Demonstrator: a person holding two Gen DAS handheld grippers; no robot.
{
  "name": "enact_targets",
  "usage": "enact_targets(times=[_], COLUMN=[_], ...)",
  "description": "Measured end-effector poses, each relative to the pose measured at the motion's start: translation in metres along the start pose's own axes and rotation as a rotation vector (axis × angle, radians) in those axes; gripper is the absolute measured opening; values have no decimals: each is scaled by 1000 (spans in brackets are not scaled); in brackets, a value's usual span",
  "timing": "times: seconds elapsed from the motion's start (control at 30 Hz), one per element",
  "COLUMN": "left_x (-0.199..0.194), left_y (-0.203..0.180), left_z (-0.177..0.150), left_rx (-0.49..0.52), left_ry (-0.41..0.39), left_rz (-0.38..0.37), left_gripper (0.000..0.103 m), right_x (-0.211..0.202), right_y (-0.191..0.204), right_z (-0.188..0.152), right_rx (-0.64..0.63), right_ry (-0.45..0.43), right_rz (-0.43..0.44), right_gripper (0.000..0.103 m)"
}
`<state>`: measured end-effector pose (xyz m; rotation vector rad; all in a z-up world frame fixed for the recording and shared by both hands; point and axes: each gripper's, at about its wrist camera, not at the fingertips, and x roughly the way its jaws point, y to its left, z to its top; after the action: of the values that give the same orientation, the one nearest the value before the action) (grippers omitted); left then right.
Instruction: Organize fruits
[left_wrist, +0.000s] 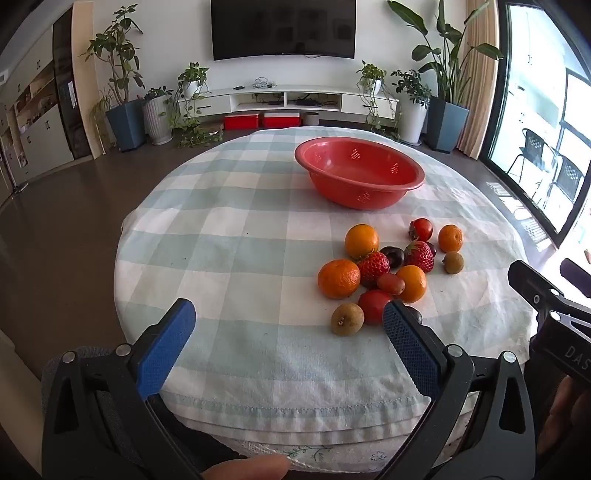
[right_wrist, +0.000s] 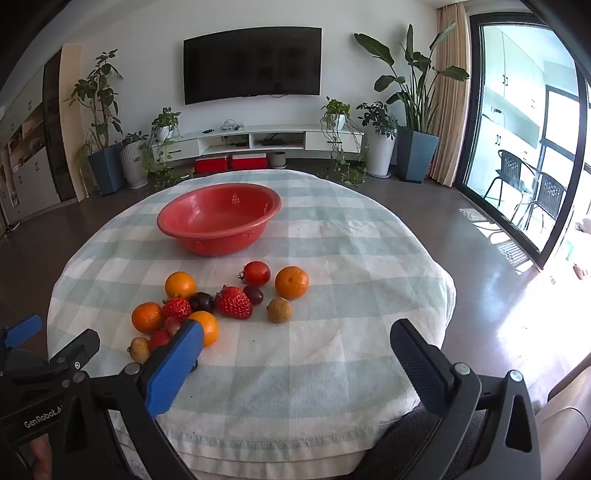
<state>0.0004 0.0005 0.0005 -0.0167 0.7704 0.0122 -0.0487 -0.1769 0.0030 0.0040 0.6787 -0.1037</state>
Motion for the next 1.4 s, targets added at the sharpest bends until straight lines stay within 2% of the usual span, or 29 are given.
enact_targets(times=[0.27,1.4], left_x=[-4,-1], left_y=[1,6], left_z=[0,-3], left_rx=[10,1], left_ry=[-20,-15], left_rz=[7,17], left_gripper=[103,103], right_x=[-1,5], right_y=[1,6], right_z=[-1,-6], right_rx=[-4,-3], right_ry=[0,24], right_rz=[-5,-8], right_gripper=[103,103])
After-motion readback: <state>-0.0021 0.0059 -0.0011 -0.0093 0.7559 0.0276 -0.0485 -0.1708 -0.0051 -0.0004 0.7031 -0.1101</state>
